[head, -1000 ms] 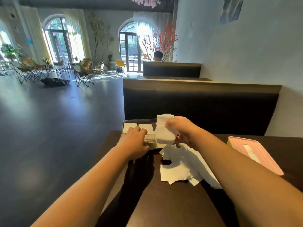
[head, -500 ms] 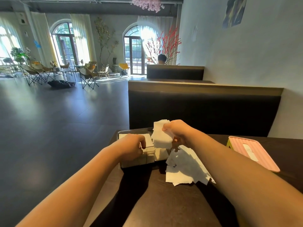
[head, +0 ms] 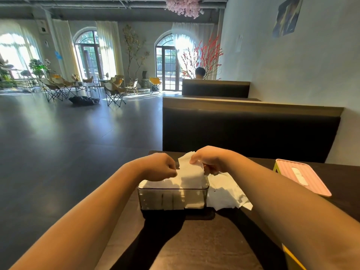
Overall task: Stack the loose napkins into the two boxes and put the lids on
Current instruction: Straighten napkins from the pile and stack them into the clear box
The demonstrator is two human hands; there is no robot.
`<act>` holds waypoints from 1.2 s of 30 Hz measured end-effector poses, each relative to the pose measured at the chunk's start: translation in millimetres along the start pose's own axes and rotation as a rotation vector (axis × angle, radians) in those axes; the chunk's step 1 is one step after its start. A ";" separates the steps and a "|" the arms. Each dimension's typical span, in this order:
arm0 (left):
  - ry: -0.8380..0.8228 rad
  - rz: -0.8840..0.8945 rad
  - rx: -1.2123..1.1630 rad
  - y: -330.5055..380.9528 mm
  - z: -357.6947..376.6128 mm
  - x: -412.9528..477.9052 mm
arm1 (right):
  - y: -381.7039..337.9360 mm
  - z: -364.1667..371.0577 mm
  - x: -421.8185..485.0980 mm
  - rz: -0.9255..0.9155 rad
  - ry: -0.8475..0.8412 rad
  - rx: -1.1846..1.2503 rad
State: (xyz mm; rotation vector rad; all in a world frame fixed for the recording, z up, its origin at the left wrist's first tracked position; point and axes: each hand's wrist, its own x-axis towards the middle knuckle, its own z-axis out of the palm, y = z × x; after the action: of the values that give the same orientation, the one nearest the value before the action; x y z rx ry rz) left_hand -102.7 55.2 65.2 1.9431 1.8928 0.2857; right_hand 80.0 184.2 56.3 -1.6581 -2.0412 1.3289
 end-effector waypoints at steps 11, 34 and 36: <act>-0.026 -0.160 -1.025 8.5 11.2 24.4 | -0.1 -14.1 -22.0 0.091 -0.122 0.309; -0.128 -0.268 -0.205 27.9 42.7 49.0 | 21.2 7.9 -1.9 -0.268 -0.072 -0.764; -0.085 -0.235 -0.140 28.4 44.7 49.2 | 22.2 8.3 -1.0 -0.259 -0.124 -0.812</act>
State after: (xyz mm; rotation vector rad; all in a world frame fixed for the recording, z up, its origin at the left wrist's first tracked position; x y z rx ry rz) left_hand -55.4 97.5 30.6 1.5995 1.9659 0.2535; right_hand 90.3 178.4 35.7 -1.4747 -2.9895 0.5361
